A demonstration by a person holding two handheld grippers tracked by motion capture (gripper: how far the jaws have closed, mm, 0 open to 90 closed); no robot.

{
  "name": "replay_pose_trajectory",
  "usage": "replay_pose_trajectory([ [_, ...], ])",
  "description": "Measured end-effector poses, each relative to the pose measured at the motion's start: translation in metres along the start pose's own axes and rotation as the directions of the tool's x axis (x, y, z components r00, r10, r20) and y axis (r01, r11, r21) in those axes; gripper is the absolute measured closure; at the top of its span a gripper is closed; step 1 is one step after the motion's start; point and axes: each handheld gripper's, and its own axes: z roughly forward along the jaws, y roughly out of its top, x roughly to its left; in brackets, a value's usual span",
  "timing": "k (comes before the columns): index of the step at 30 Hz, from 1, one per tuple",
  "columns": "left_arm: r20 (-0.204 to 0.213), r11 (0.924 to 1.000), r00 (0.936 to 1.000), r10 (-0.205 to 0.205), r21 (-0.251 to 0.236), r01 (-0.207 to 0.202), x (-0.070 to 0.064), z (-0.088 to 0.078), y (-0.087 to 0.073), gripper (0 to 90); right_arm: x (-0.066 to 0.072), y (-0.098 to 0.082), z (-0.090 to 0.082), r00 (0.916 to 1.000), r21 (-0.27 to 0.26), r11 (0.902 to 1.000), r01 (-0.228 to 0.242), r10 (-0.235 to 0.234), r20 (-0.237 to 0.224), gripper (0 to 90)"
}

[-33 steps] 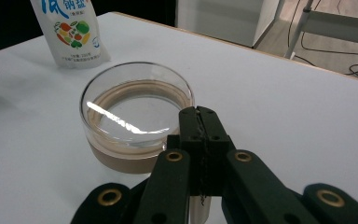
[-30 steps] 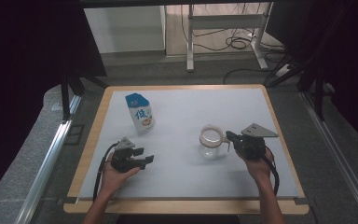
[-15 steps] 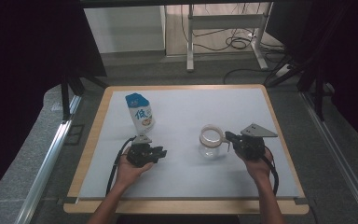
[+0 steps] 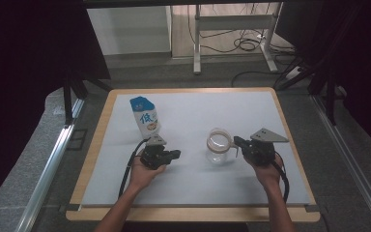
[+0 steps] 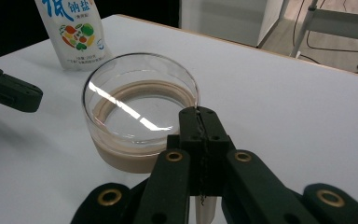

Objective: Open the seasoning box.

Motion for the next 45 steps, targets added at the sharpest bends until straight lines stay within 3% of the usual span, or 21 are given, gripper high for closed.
replay_pose_trajectory([
  [8, 0.039, 0.9990, 0.9983, 0.043, -0.017, -0.042, -0.015, 0.016, 0.024, 89.6, -0.001, -0.001, 0.000, 0.9999, -0.003, 0.9999, -0.010, 0.010, -0.007, 89.9],
  [17, 0.057, 0.9979, 0.9966, 0.060, -0.026, -0.059, -0.023, 0.027, 0.041, 89.6, -0.002, -0.001, -0.001, 0.9999, -0.002, 1.0000, -0.010, 0.010, -0.007, 89.9],
  [36, 0.090, 0.9957, 0.9923, 0.086, -0.043, -0.082, -0.037, 0.041, 0.062, 89.9, -0.003, -0.002, -0.001, 0.9999, -0.003, 0.9999, -0.010, 0.010, -0.011, 89.9],
  [45, 0.101, 0.9954, 0.9908, 0.091, -0.038, -0.088, -0.037, 0.042, 0.065, 90.0, -0.001, -0.003, -0.006, 0.9999, -0.008, 0.9999, -0.012, 0.012, -0.005, 89.9],
])
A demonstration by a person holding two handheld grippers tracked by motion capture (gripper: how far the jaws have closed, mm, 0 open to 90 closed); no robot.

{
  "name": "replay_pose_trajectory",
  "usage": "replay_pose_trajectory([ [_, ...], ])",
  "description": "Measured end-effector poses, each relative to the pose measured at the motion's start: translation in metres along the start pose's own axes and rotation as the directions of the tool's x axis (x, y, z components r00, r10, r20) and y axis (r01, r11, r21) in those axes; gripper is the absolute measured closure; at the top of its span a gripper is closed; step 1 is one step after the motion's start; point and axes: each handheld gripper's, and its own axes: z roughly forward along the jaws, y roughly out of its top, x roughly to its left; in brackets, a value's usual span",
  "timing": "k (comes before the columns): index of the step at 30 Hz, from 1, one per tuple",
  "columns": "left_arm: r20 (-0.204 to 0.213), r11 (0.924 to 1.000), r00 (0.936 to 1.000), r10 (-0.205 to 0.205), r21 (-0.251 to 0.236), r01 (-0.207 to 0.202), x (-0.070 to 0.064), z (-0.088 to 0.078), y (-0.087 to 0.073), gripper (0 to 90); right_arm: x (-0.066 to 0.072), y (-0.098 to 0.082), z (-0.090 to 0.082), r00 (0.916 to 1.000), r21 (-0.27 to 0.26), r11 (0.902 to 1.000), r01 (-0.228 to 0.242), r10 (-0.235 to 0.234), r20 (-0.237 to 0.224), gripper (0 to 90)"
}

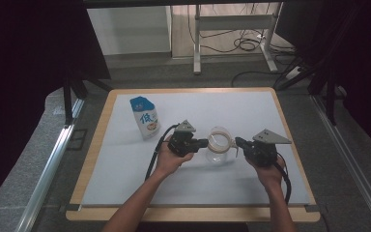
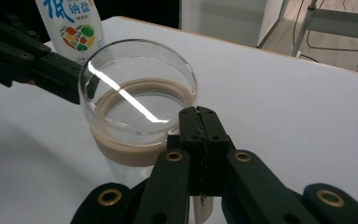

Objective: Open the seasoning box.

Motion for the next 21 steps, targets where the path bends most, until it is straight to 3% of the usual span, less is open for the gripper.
replay_pose_trajectory([
  [4, 0.003, 1.0000, 1.0000, -0.001, -0.006, 0.001, 0.000, -0.002, 0.002, 90.0, 0.009, -0.005, -0.007, 0.9994, -0.003, 1.0000, 0.003, -0.003, -0.033, 89.8],
  [11, 0.006, 1.0000, 1.0000, 0.008, -0.003, -0.008, -0.001, -0.003, 0.007, 90.0, 0.022, -0.032, -0.006, 0.9963, 0.045, 0.9989, 0.017, -0.013, -0.085, 89.3],
  [14, 0.009, 0.9999, 0.9999, 0.010, -0.005, -0.010, -0.002, -0.002, 0.010, 90.0, 0.022, -0.043, -0.001, 0.9937, 0.069, 0.9976, 0.006, 0.002, -0.112, 82.8],
  [21, 0.011, 0.9998, 0.9998, 0.019, -0.005, -0.019, -0.007, -0.002, 0.015, 90.0, 0.032, -0.055, 0.015, 0.9857, 0.131, 0.9902, 0.048, -0.025, -0.167, 65.1],
])
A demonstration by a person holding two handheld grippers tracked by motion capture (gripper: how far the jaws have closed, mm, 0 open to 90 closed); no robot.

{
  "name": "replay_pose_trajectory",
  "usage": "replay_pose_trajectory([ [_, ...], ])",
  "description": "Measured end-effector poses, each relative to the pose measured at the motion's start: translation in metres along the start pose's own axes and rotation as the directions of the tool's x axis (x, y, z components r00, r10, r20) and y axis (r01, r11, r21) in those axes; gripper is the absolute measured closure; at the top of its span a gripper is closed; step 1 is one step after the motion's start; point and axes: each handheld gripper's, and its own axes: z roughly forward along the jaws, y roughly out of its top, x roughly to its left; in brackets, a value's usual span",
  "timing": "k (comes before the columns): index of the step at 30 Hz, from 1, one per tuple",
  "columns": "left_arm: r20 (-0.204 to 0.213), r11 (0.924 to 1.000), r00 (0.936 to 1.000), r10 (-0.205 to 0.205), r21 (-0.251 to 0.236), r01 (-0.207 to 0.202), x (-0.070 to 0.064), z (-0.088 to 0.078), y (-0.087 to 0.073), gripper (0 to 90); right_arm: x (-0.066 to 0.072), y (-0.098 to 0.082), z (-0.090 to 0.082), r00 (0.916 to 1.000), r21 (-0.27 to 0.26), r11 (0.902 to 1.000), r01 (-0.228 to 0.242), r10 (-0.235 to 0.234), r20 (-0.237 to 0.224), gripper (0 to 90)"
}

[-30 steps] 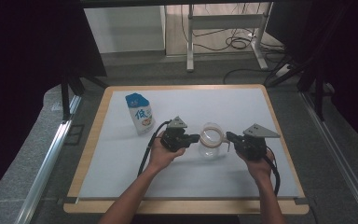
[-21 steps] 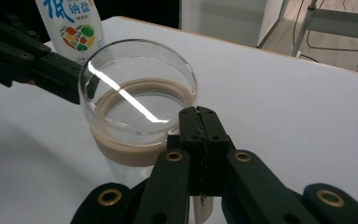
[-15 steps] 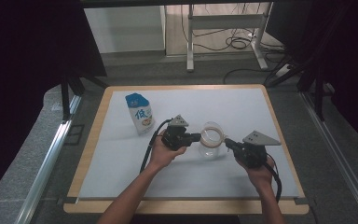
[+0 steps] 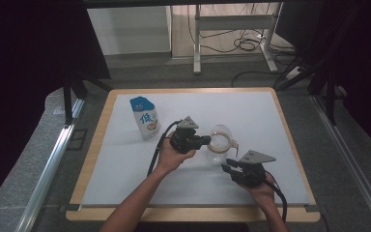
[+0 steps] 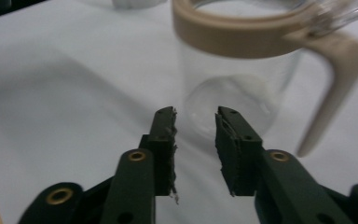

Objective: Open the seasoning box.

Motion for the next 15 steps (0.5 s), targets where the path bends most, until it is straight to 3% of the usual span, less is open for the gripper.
replay_pose_trajectory([
  [7, 0.005, 1.0000, 1.0000, 0.004, 0.002, -0.004, -0.003, 0.001, 0.002, 90.0, 0.007, -0.007, 0.017, 0.9997, 0.039, 0.9992, 0.009, -0.008, -0.021, 56.6],
  [15, 0.014, 0.9997, 0.9996, 0.024, -0.004, -0.024, -0.010, 0.004, 0.014, 90.0, 0.011, -0.008, 0.020, 0.9994, 0.048, 0.9985, 0.027, -0.026, -0.021, 51.7],
])
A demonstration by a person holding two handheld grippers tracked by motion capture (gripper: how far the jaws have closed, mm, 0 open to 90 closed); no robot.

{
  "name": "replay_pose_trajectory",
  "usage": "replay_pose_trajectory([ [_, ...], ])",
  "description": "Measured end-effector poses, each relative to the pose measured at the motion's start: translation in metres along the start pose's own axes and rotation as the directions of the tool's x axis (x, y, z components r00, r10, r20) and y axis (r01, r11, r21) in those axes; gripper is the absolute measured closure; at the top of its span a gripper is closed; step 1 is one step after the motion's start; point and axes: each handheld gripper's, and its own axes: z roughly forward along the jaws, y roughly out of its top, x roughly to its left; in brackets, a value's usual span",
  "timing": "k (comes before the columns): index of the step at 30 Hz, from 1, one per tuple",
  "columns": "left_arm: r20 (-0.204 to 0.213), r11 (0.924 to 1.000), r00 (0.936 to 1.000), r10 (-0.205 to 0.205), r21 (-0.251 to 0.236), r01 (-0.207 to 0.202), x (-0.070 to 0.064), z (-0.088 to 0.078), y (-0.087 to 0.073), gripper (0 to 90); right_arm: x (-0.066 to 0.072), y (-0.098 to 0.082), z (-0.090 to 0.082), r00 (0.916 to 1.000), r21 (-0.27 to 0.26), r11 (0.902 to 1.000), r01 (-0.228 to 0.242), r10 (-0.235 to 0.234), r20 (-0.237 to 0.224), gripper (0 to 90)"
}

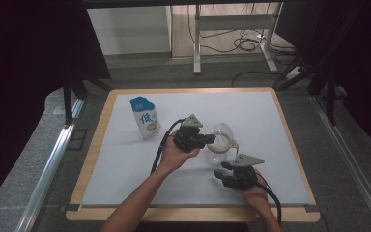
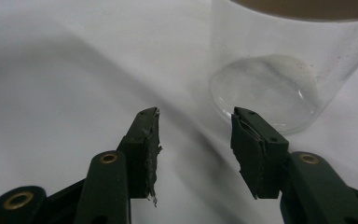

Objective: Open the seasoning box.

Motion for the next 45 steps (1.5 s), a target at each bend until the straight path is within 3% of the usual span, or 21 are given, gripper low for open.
replay_pose_trajectory([
  [19, 0.050, 0.9954, 0.9949, 0.087, 0.034, -0.089, -0.029, 0.029, 0.030, 89.9, 0.001, 0.001, -0.003, 0.9998, -0.002, 0.9998, 0.019, -0.019, -0.008, 51.2],
  [29, 0.064, 0.9960, 0.9947, 0.080, 0.035, -0.082, -0.028, 0.031, 0.030, 89.8, 0.000, 0.000, -0.004, 0.9999, -0.001, 0.9999, 0.014, -0.014, -0.008, 51.2],
  [37, 0.042, 0.9980, 0.9971, 0.063, 0.006, -0.064, -0.020, 0.010, 0.023, 86.3, 0.001, 0.000, -0.002, 0.9998, -0.001, 0.9999, 0.017, -0.017, -0.013, 50.8],
  [42, 0.029, 0.9996, 0.9992, 0.029, -0.003, -0.029, -0.006, -0.009, 0.007, 75.8, 0.001, 0.001, -0.001, 0.9997, -0.004, 0.9998, 0.019, -0.020, -0.012, 49.9],
  [45, -0.001, 0.9997, 0.9998, 0.020, -0.016, -0.020, 0.001, -0.020, -0.005, 71.0, 0.001, 0.001, -0.001, 0.9998, -0.004, 0.9998, 0.019, -0.019, -0.011, 49.8],
])
